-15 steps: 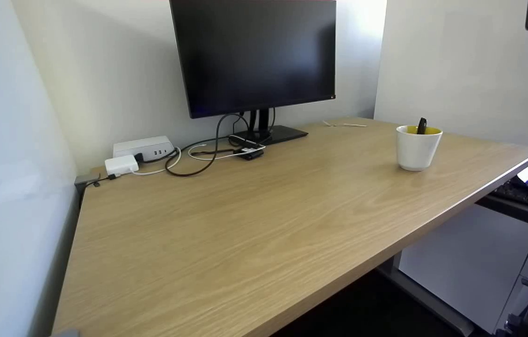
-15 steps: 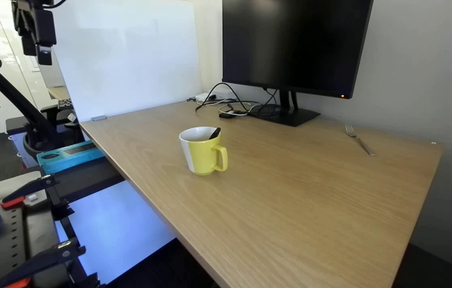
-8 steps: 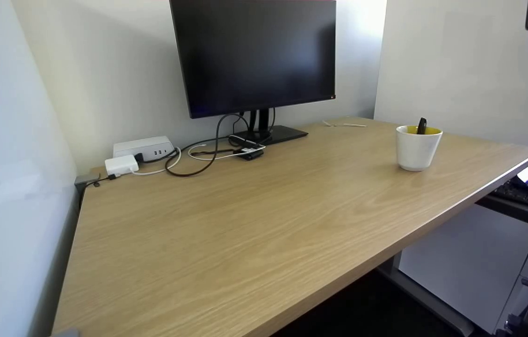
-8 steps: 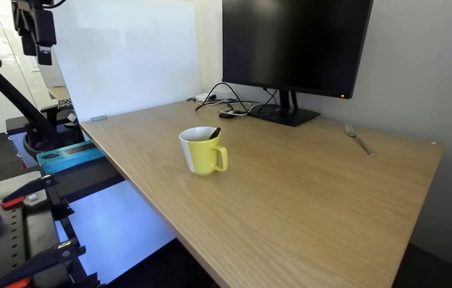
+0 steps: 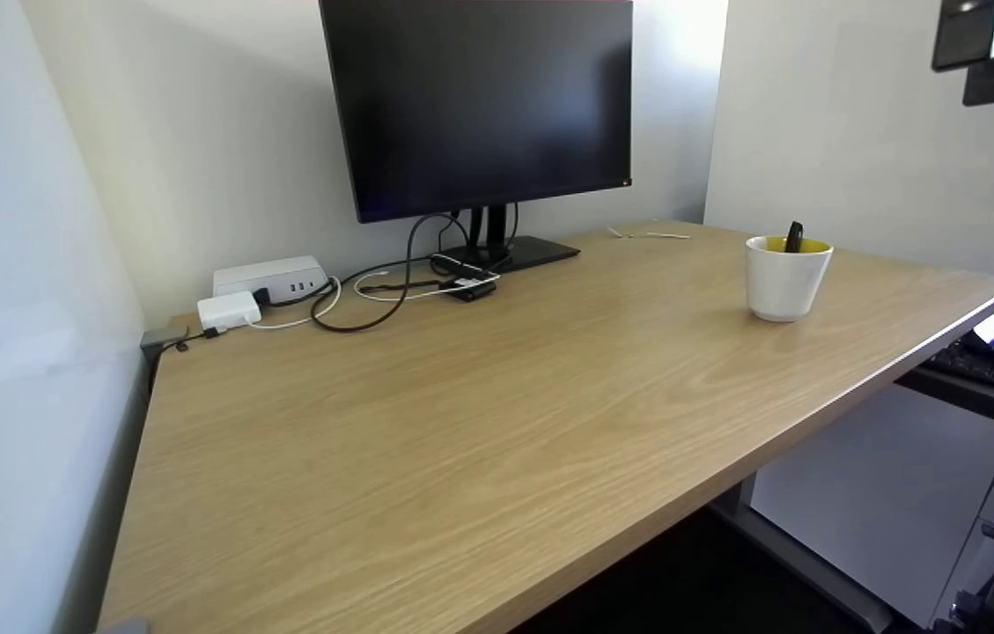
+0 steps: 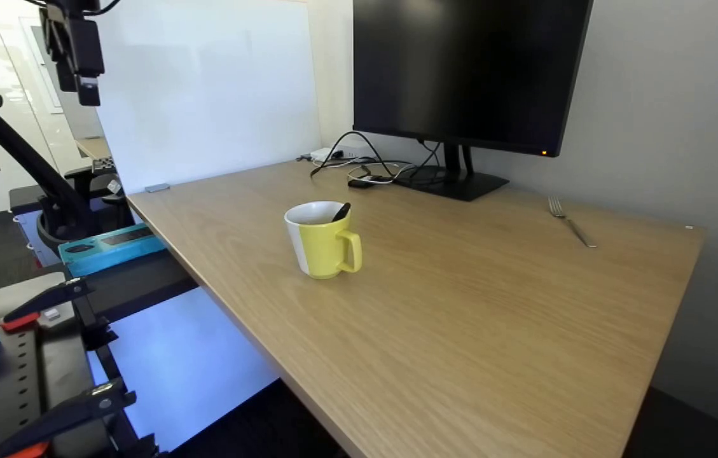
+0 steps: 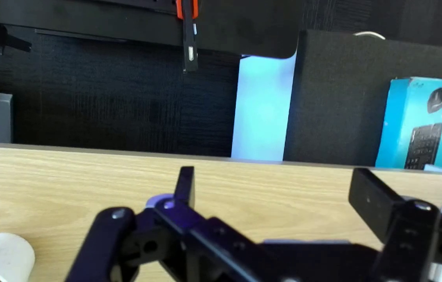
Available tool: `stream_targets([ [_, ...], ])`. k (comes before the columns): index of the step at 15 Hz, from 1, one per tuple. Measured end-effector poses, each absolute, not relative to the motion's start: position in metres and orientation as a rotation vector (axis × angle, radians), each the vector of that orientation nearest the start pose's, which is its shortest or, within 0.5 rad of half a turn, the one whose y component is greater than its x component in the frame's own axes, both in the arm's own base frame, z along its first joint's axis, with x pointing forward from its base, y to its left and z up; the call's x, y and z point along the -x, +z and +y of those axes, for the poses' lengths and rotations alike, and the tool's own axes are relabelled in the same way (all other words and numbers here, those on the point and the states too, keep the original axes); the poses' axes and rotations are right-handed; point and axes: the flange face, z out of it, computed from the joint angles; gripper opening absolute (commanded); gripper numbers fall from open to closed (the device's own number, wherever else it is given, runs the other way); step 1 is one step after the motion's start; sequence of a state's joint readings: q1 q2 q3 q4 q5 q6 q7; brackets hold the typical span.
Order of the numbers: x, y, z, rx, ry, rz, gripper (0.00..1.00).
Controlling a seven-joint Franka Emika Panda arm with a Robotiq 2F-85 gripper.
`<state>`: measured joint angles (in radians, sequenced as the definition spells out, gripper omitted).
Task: Remove the marker from the cup and put it on the table
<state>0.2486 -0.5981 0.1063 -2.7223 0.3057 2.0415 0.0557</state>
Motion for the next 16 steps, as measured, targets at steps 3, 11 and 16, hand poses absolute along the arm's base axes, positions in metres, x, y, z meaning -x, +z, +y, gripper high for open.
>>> stream_targets([
  [3,-0.332,0.385,0.132,2.965,0.115,-0.056,1.00],
  [11,-0.383,0.355,0.121,3.006,0.038,0.567,1.00],
  [16,-0.405,0.344,0.115,2.998,0.046,0.875,1.00],
])
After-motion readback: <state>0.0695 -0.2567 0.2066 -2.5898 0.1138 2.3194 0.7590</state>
